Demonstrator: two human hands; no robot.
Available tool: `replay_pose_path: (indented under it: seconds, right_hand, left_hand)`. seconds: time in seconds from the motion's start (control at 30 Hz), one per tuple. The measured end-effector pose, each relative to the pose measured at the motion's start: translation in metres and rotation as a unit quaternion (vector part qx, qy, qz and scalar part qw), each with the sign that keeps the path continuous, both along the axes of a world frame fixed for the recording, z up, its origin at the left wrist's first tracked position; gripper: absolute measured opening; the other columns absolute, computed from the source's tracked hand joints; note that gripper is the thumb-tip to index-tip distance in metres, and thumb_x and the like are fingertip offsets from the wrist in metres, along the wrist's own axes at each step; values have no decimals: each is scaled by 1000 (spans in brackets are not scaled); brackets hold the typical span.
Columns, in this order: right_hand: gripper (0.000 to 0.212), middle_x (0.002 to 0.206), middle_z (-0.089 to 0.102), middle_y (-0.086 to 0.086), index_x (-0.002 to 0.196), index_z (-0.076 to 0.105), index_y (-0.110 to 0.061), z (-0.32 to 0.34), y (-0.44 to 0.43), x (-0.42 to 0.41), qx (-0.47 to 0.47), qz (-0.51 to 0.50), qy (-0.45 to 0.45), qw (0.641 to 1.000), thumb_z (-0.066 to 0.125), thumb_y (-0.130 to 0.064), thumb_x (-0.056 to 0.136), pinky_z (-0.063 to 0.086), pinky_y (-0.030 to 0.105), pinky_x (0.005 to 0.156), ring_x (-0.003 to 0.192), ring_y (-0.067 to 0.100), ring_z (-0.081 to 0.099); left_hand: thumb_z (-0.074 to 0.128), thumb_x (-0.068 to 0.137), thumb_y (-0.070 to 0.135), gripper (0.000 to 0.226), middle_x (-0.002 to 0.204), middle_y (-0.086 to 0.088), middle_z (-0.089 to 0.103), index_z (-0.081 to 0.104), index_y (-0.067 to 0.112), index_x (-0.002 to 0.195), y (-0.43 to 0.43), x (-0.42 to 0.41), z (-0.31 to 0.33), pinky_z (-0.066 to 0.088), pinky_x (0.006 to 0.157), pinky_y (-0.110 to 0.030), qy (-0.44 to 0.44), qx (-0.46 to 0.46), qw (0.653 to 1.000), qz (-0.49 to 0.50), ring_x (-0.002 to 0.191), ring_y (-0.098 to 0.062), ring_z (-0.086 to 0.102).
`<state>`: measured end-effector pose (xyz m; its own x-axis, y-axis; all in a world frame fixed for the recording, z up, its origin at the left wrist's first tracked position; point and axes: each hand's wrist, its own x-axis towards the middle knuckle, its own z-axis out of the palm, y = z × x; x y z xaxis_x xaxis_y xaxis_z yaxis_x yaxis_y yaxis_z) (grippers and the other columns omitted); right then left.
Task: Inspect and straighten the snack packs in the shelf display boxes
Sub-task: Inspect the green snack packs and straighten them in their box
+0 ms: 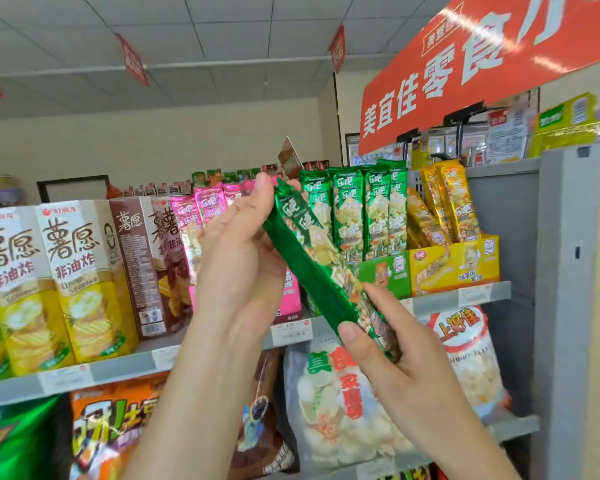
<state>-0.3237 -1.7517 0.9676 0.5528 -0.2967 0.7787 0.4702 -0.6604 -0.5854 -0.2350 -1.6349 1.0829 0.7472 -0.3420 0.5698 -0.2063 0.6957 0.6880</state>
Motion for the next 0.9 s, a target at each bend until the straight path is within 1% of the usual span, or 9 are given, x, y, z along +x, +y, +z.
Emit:
replay_pose_path:
  seconds: [0.07,0.13,0.23,0.33,0.47,0.63,0.73,0.8,0.9]
  right_hand:
    - [45,109,66,-27,124,43,-61,-10,-3,-10,1,-41,-3,999,48,-74,82,51,19,78,95,-2,64]
    - [55,118,64,-22,130,41,-55,-22,-9,-21,14,-88,-6,996,51,-74,79,54,33,87,106,1,62]
    - [50,115,61,-19,129,43,-51,-34,-15,-37,-6,-153,-24,988,55,-64,82,55,39,75,100,5,61]
    - [52,107,56,-13,132,42,-42,-36,-17,-49,-63,-227,-45,971,62,-44,84,48,26,59,87,7,54]
    - [58,111,45,-8,136,38,-43,-40,-13,-59,-97,-236,-59,965,63,-32,85,46,28,57,86,11,49]
    - [65,118,41,-27,138,25,-57,-44,-11,-72,-62,-120,-14,991,63,-47,87,45,10,67,107,-16,45]
    - [56,119,47,-33,127,34,-61,-47,-10,-79,-45,-40,9,998,67,-45,84,39,0,80,110,-12,50]
    - [53,119,55,-32,124,41,-61,-47,-7,-85,-10,36,19,999,68,-42,83,39,-1,80,108,-9,56]
    - [45,97,68,-25,123,48,-61,-47,-2,-91,56,160,57,984,60,-67,81,48,12,69,81,-4,64]
  left_hand:
    - [66,77,34,30,80,-2,66,66,8,94,2,-9,-7,49,74,-30,1,21,1000,-2,74,-15,60]
    - [67,78,30,17,78,0,67,72,14,83,6,-18,-13,52,70,-25,-29,53,998,8,73,-11,61]
    - [68,83,25,13,80,-2,63,71,19,72,12,-31,-19,53,63,-24,-60,104,992,46,77,-13,56]
    - [61,94,23,27,83,-9,55,67,21,67,10,-45,-23,54,63,-24,-78,112,986,93,80,-18,50]
    - [54,99,25,34,84,-8,64,70,21,69,6,-60,-30,54,63,-31,-58,66,989,118,80,-20,57]
    - [48,102,22,39,64,2,66,65,18,66,5,-74,-30,49,57,-26,1,9,994,107,58,-9,61]
    - [44,104,20,37,53,5,55,53,16,68,4,-79,-28,43,50,-22,9,-15,993,113,49,-7,50]
    - [43,104,18,37,51,5,54,52,16,68,2,-82,-27,43,47,-20,10,-27,995,100,47,-8,50]
    - [49,101,18,41,53,5,59,61,17,62,-1,-85,-31,47,48,-18,18,-43,997,59,48,-7,56]
